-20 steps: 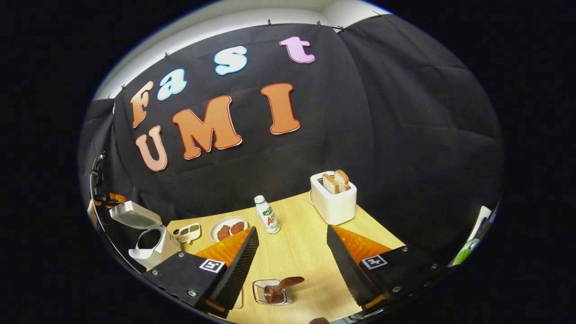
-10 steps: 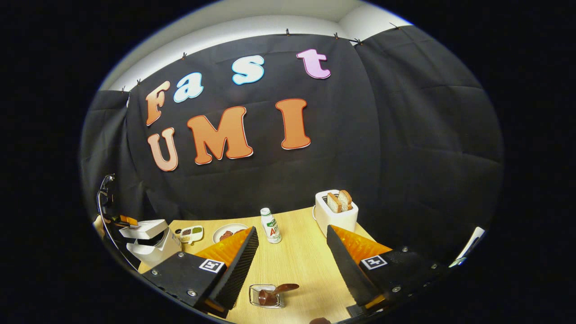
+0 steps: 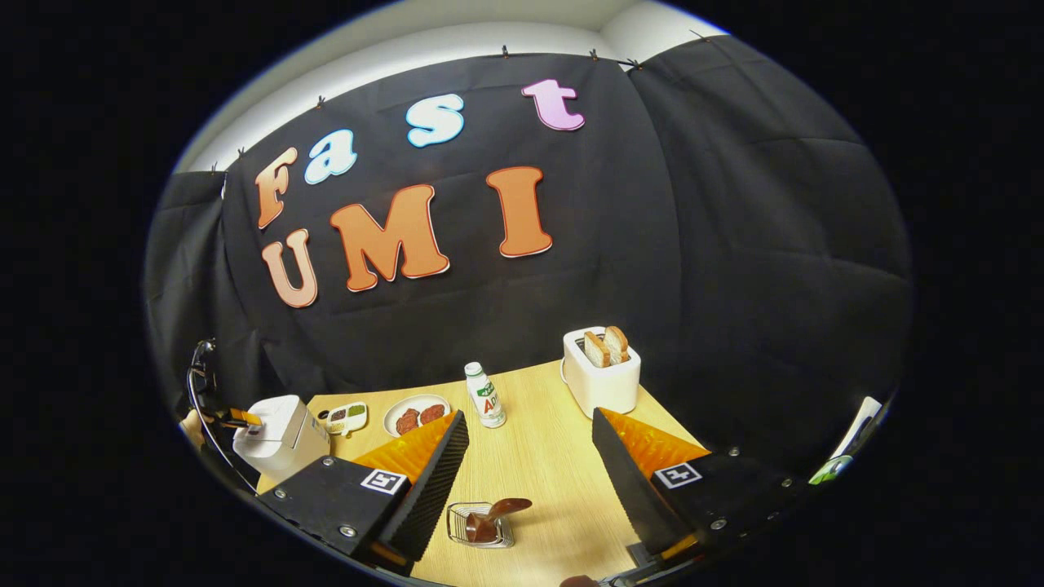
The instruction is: Close the left gripper, press the button to open the rice cooker; take a wooden spoon from the chopstick holder with the right hand, scoop a spoonful of rice and pour it into the rice cooker, then put the wooden spoon back into the chopstick holder.
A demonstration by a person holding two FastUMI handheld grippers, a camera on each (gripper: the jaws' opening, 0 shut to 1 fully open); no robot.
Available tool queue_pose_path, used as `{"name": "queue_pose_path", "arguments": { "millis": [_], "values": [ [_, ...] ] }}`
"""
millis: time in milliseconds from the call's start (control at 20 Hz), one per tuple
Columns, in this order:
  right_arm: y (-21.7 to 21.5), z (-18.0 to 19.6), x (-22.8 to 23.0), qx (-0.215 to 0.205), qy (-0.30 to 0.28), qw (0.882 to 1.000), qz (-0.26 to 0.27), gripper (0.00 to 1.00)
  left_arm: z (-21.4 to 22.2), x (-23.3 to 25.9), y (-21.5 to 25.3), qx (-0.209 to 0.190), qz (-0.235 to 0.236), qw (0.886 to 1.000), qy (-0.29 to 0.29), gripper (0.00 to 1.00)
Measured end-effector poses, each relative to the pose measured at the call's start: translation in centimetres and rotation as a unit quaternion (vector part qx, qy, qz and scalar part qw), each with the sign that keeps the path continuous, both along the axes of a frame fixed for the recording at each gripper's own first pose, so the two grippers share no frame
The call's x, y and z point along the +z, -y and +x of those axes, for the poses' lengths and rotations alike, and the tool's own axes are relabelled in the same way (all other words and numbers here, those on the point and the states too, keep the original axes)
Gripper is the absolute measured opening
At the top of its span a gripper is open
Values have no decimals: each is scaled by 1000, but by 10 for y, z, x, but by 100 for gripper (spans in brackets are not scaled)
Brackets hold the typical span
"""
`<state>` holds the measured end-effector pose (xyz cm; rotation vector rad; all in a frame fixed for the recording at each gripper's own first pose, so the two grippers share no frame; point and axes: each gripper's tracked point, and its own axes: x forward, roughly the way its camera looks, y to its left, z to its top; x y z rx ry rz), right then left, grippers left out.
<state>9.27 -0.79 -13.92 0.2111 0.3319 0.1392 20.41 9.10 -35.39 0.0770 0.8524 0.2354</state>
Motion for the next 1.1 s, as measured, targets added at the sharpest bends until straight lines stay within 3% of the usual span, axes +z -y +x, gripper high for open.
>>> {"name": "queue_pose_path", "arguments": {
  "millis": [150, 350, 600, 850, 1100],
  "values": [
    [-2, -6, 0, 2, 0, 1000, 5, 95, -5, 6, -4, 14, -5, 1000, 18, 99],
    [-5, -7, -4, 8, 1, 1000, -8, 95, -2, 8, -3, -10, 20, 999, 34, 100],
    [-10, -2, 2, 11, 9, 1000, -14, 95, -9, 20, 5, -5, 20, 999, 45, 98],
    [-12, 6, 19, 11, 28, 999, -22, 95, -4, 89, 31, -39, 40, 990, 129, 98],
    [-13, 9, 43, 11, 53, 998, -30, 95, -13, 198, 54, -48, -4, 971, 233, 98]
  ]
}}
